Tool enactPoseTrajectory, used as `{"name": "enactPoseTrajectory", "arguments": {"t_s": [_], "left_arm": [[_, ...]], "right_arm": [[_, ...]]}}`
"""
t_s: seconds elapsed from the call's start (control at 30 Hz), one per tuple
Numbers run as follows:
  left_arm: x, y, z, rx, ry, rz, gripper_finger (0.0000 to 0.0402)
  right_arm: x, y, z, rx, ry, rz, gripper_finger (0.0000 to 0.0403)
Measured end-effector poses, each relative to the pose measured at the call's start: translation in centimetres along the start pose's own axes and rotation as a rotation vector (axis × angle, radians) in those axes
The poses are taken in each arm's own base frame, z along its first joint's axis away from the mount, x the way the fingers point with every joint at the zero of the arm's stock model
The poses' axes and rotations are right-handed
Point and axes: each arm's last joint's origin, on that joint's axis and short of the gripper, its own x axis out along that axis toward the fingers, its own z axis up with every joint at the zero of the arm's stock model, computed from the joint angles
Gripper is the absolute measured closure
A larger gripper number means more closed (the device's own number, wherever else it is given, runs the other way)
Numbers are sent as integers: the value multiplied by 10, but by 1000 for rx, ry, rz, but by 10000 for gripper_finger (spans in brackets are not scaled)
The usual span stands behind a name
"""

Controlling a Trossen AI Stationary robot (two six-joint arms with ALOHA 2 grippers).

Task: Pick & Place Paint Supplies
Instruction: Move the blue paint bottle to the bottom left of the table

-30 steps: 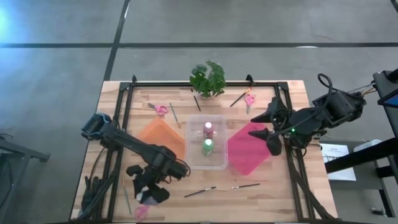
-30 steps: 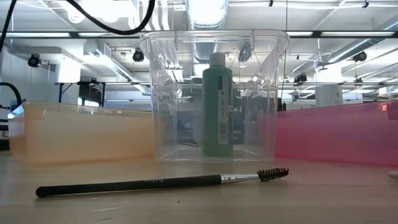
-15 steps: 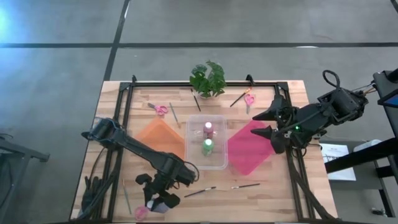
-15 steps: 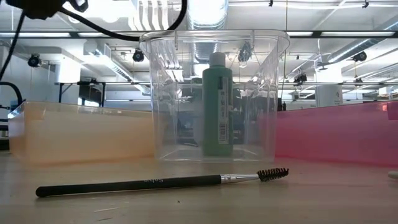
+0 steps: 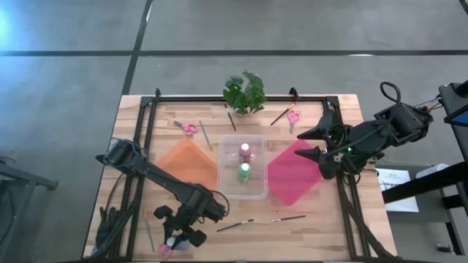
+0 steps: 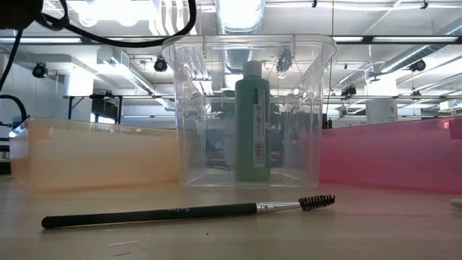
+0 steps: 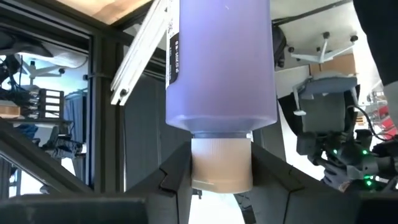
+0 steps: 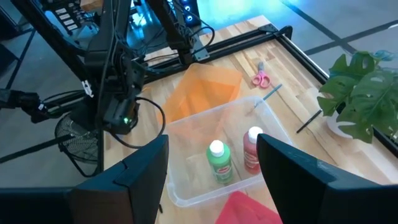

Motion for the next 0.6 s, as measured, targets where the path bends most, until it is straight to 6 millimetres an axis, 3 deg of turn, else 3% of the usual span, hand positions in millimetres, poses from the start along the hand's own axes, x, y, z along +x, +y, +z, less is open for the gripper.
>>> {"name": "enactPoseTrajectory", "arguments": {"t_s": [0.6], "left_arm": [[5,-4,11,80,-4,-40,282]], "right_arm": [[0,0,0,-12,-2,2,162]]}}
